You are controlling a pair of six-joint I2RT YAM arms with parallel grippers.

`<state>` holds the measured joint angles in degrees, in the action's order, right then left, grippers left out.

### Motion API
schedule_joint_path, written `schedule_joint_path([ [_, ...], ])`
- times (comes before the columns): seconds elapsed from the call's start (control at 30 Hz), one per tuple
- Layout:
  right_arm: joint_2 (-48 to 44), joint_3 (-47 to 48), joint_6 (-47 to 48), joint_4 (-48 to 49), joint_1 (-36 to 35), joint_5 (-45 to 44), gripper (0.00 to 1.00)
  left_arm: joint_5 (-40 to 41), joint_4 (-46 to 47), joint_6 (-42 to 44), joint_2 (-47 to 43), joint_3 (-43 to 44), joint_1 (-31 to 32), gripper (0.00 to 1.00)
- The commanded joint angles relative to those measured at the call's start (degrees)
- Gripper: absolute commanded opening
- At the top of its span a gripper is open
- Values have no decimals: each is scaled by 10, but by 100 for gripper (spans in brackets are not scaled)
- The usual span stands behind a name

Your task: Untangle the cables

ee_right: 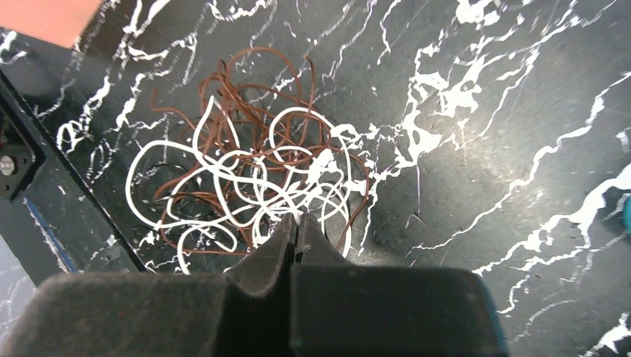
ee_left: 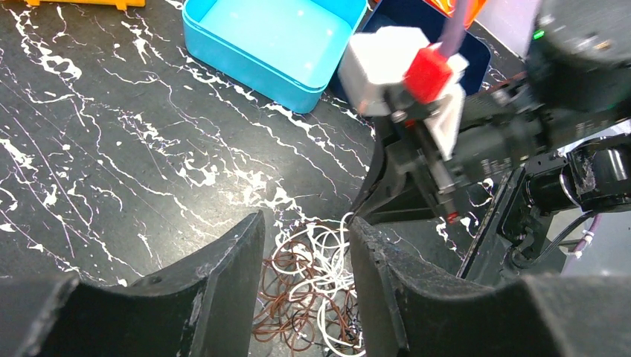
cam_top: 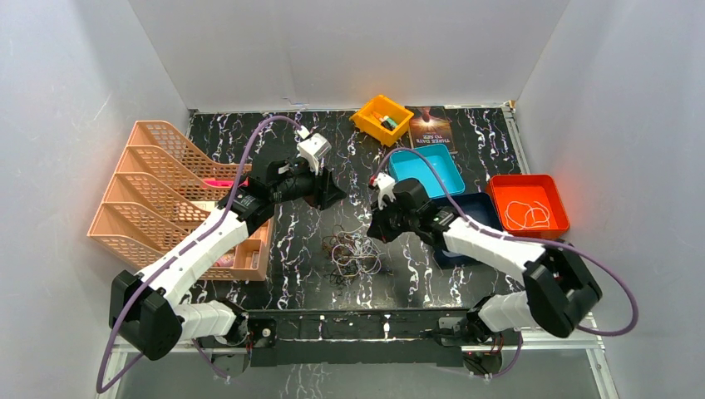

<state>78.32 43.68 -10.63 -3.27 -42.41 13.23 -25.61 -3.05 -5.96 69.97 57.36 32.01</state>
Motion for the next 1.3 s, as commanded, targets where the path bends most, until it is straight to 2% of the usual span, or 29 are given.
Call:
schedule_joint_path([
  [0.0,-64,13,28,-1,-1,-21,0,-15,14,7,-24,-7,-1,46],
  [0.2,-123,32,54,-7,-1,-31,0,-75,29,20,-30,-26,-1,56],
  [0.33,-124,67,68,-43,0,-38,0,-114,31,31,-21,-36,-2,60],
  [0.4,-126,78,69,-53,-1,-36,0,-139,35,34,-9,-40,-1,66],
  [0.6,-130,97,63,-53,-1,-20,0,-173,45,17,44,-29,2,75],
  [0.93,-131,123,56,-53,-1,3,0,-171,71,13,78,-26,18,77],
  [1.07,-134,127,54,-54,-1,16,0,-166,91,-2,96,-30,26,74],
  [1.13,-137,127,53,-54,-1,20,0,-165,100,-12,105,-29,26,68],
  [1.27,-140,126,48,-53,-1,25,0,-155,114,-38,121,-21,27,45],
])
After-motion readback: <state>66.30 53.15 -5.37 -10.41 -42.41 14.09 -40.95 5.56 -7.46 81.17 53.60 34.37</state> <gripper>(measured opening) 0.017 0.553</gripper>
